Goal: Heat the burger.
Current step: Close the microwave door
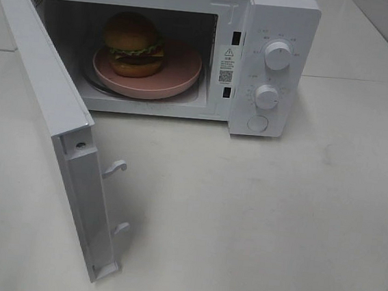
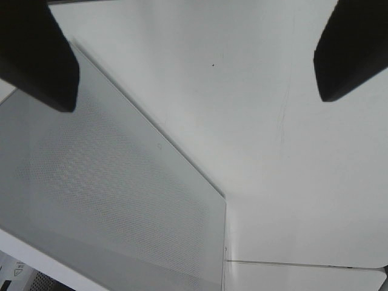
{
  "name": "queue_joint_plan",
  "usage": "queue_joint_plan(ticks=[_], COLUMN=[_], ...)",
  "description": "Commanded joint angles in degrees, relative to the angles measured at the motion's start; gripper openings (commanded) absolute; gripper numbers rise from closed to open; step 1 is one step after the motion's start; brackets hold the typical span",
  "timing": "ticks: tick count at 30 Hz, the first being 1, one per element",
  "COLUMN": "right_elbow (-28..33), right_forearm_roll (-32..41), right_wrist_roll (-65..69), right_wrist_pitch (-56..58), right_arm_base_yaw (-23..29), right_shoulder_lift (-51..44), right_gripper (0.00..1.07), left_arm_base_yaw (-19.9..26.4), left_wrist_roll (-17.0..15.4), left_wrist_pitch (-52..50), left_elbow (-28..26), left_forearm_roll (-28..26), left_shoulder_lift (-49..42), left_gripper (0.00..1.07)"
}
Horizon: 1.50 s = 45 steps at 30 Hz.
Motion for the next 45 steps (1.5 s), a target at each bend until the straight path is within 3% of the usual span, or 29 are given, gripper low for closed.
queue_joint_plan(ticks=[1, 8, 15, 25, 36, 45], right_elbow=[3.27, 7.85, 7.91, 9.68, 9.68, 9.68], right_forearm_roll=[-0.92, -0.92, 0.46, 0.57, 0.57, 0.57], right_wrist_roll=[2.12, 5.90, 5.67, 5.44, 5.73, 5.50], right_wrist_pitch=[-1.32, -1.89, -5.04, -6.93, -6.93, -6.93], right_arm_base_yaw=[-0.17, -1.66, -12.83, -22.86, -28.71, -28.88], right_shoulder_lift=[-3.55, -8.19, -16.50, -28.71, -39.02, -39.94], right_gripper=[0.76, 0.76, 0.76, 0.76, 0.76, 0.76], left_arm_base_yaw=[-0.17, -0.17, -0.17, -0.17, -0.17, -0.17], left_wrist_roll=[-0.06, -0.06, -0.06, -0.06, -0.06, -0.06], left_wrist_pitch=[-0.46, -0.46, -0.46, -0.46, -0.46, -0.46], left_elbow=[0.29, 0.29, 0.29, 0.29, 0.29, 0.29], left_forearm_roll=[-0.46, -0.46, -0.46, -0.46, -0.46, -0.40], left_shoulder_lift=[-1.38, -1.38, -1.38, -1.38, -1.38, -1.20], left_gripper=[0.98, 0.98, 0.98, 0.98, 0.98, 0.98])
